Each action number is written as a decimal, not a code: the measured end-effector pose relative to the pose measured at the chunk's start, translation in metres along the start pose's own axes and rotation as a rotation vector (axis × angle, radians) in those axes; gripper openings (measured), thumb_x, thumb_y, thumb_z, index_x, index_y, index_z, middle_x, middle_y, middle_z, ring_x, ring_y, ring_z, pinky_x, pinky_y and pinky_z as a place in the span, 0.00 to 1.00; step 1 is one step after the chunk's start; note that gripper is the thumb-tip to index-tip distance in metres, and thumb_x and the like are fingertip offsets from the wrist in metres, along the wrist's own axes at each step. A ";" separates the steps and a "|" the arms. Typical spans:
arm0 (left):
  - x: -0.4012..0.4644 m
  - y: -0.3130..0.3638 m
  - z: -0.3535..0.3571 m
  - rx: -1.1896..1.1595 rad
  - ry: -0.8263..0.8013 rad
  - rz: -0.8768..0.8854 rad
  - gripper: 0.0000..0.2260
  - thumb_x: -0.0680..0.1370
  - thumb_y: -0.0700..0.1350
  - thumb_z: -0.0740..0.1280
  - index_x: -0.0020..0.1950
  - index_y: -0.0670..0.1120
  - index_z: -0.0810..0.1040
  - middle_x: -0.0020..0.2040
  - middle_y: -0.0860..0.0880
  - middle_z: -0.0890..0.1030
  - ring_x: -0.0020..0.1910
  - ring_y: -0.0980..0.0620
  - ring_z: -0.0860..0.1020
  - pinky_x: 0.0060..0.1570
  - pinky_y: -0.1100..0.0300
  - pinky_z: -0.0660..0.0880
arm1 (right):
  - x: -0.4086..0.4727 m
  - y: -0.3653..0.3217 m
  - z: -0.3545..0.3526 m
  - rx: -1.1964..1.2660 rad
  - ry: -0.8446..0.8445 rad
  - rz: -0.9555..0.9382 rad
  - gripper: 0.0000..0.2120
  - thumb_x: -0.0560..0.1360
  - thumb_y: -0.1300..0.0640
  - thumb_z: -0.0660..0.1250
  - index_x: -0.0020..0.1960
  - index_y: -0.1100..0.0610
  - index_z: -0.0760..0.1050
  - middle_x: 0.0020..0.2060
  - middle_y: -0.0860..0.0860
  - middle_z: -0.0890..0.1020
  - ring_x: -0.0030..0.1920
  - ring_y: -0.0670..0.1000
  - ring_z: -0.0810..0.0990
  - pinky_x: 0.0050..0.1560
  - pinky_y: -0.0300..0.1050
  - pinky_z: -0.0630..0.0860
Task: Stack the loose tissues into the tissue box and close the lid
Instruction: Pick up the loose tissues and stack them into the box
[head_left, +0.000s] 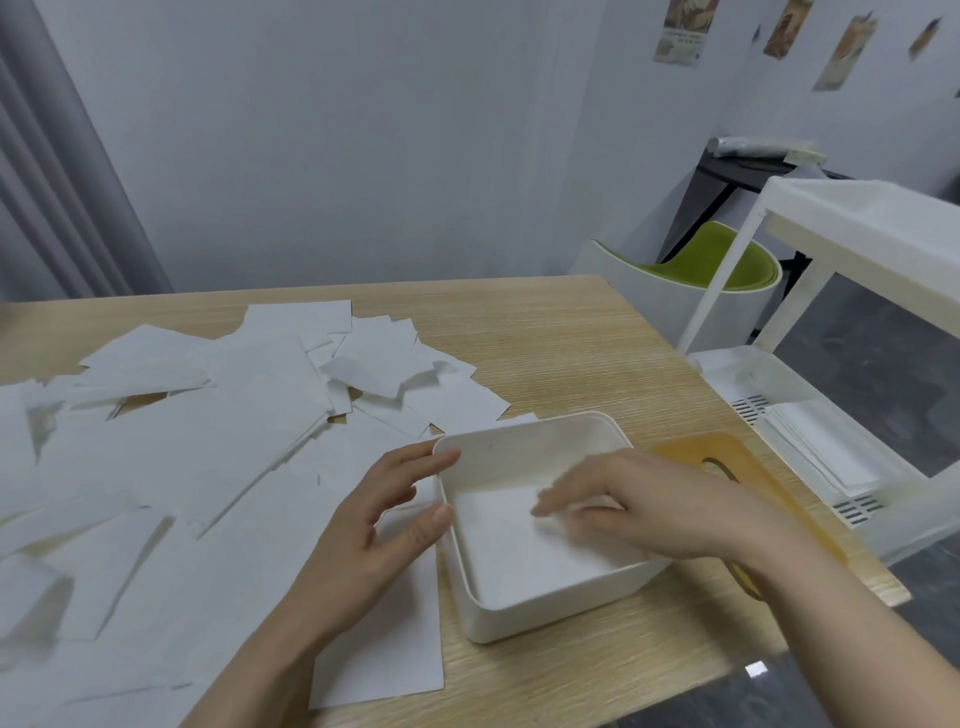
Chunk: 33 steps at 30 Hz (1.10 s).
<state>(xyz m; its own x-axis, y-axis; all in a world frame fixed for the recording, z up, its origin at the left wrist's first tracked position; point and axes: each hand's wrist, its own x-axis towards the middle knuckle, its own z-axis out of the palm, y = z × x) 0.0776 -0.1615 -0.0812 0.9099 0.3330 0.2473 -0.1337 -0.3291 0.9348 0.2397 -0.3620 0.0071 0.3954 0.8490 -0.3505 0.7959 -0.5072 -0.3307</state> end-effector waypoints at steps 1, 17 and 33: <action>0.000 0.000 0.000 0.000 0.001 0.000 0.18 0.73 0.60 0.66 0.63 0.64 0.78 0.68 0.61 0.74 0.69 0.59 0.71 0.64 0.53 0.70 | -0.003 0.001 -0.002 -0.006 -0.082 0.025 0.15 0.79 0.52 0.63 0.62 0.38 0.76 0.64 0.35 0.75 0.65 0.35 0.70 0.66 0.38 0.68; -0.001 0.002 0.001 -0.034 -0.013 -0.028 0.19 0.72 0.61 0.66 0.63 0.65 0.77 0.68 0.63 0.73 0.69 0.61 0.70 0.62 0.59 0.71 | -0.007 0.003 0.004 -0.033 -0.137 0.078 0.17 0.79 0.50 0.64 0.66 0.38 0.72 0.71 0.37 0.67 0.75 0.41 0.41 0.72 0.37 0.42; 0.002 0.008 0.000 -0.120 0.053 -0.058 0.20 0.73 0.54 0.70 0.65 0.58 0.77 0.66 0.64 0.74 0.67 0.63 0.71 0.51 0.69 0.74 | -0.014 -0.015 0.009 -0.083 0.178 0.124 0.18 0.78 0.40 0.59 0.67 0.37 0.70 0.66 0.33 0.72 0.76 0.44 0.56 0.68 0.32 0.58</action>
<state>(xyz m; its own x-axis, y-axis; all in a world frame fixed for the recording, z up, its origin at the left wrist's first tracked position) 0.0784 -0.1631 -0.0728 0.8958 0.3958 0.2020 -0.1303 -0.2006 0.9710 0.2182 -0.3677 0.0094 0.5615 0.7972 -0.2218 0.7682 -0.6019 -0.2183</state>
